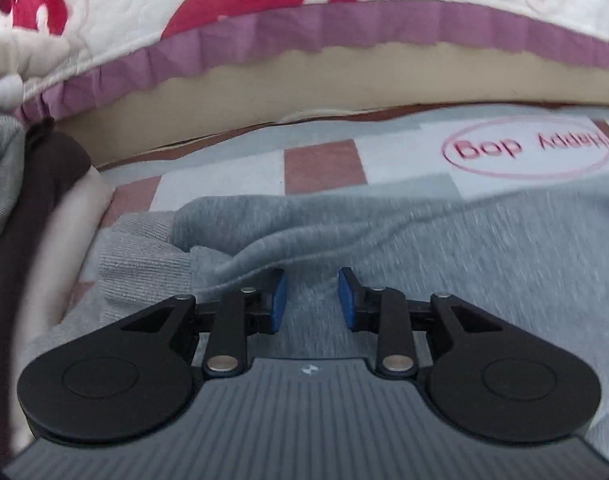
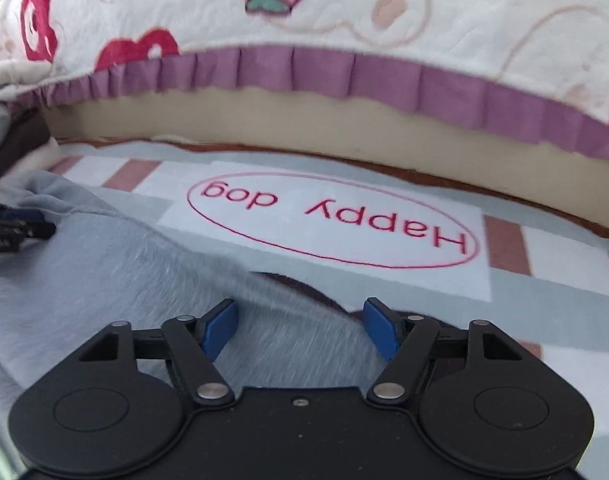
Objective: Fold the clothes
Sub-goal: 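Pinch the folded sweatshirt edge with both grippers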
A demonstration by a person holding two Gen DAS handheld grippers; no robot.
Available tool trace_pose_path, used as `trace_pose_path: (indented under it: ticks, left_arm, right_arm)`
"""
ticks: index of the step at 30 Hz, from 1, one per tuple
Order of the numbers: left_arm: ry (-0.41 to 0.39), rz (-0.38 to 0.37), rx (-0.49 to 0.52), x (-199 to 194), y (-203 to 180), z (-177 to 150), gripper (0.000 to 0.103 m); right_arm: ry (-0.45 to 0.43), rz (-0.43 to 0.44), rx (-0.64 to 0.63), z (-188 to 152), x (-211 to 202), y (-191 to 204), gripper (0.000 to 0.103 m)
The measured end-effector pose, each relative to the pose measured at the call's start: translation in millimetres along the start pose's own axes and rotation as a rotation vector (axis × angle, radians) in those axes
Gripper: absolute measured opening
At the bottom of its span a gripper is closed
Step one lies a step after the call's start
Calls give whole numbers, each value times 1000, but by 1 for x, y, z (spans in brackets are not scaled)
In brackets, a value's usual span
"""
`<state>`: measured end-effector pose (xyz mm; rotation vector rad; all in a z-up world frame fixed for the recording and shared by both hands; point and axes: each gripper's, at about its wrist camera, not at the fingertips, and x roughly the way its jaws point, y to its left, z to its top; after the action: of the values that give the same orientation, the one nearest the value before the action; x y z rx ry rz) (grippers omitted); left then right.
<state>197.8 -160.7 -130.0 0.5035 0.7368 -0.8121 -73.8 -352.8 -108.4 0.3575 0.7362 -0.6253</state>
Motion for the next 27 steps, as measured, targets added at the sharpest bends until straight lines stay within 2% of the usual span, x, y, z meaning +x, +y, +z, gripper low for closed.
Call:
trace_pose_path:
  ticks: [1, 2, 3, 4, 5, 6, 8, 9, 11, 12, 14, 15, 16, 17, 18, 20, 24, 27]
  left_arm:
    - [-3, 24, -8, 2, 4, 1, 22]
    - [-5, 51, -11, 5, 6, 1, 11]
    - [-7, 68, -16, 9, 8, 0, 7]
    - [-11, 73, -26, 11, 10, -2, 6]
    - [-16, 65, -38, 8, 14, -4, 6]
    - [-23, 60, -43, 6, 15, -6, 6]
    - [-37, 53, -51, 1, 17, -9, 7]
    - [-52, 48, -48, -3, 15, -9, 8]
    - [-81, 18, -31, -7, 10, -7, 9]
    - [-92, 2, -21, -8, 8, -6, 9]
    - [-107, -20, -2, -8, 2, -4, 9]
    - [-102, -5, 0, -4, 1, -5, 9]
    - [-94, 13, -7, -1, 1, -7, 8]
    - [-84, 21, -20, 2, 3, -9, 7]
    - [-74, 21, -37, 4, 8, -11, 7]
    - [-67, 22, -58, 5, 14, -15, 7]
    - [-100, 29, -44, -10, 15, -15, 7]
    - [-211, -129, 35, -53, -10, -12, 8]
  right_arm:
    - [-10, 18, 9, 2, -2, -4, 59]
    - [-24, 25, 25, 4, -5, -9, 43]
    - [-50, 2, 63, 5, -14, -16, 32]
    - [-76, -28, 112, 4, -25, -24, 32]
    - [-103, -32, 159, -1, -38, -33, 27]
    - [-118, -27, 198, -6, -50, -42, 27]
    - [-96, 23, 241, -19, -67, -54, 30]
    - [-81, 53, 270, -27, -74, -60, 44]
    - [-39, 133, 361, -44, -79, -71, 63]
    - [-22, 158, 404, -53, -77, -74, 67]
    - [14, 162, 463, -69, -67, -74, 67]
    - [4, 157, 464, -74, -61, -73, 65]
    - [-10, 160, 470, -78, -56, -72, 61]
    - [-36, 182, 486, -78, -53, -73, 37]
    - [-62, 203, 502, -79, -50, -74, 27]
    - [-93, 212, 549, -75, -44, -79, 25]
    - [-71, 235, 602, -67, -36, -88, 17]
    - [-51, 253, 645, -63, -36, -96, 15]
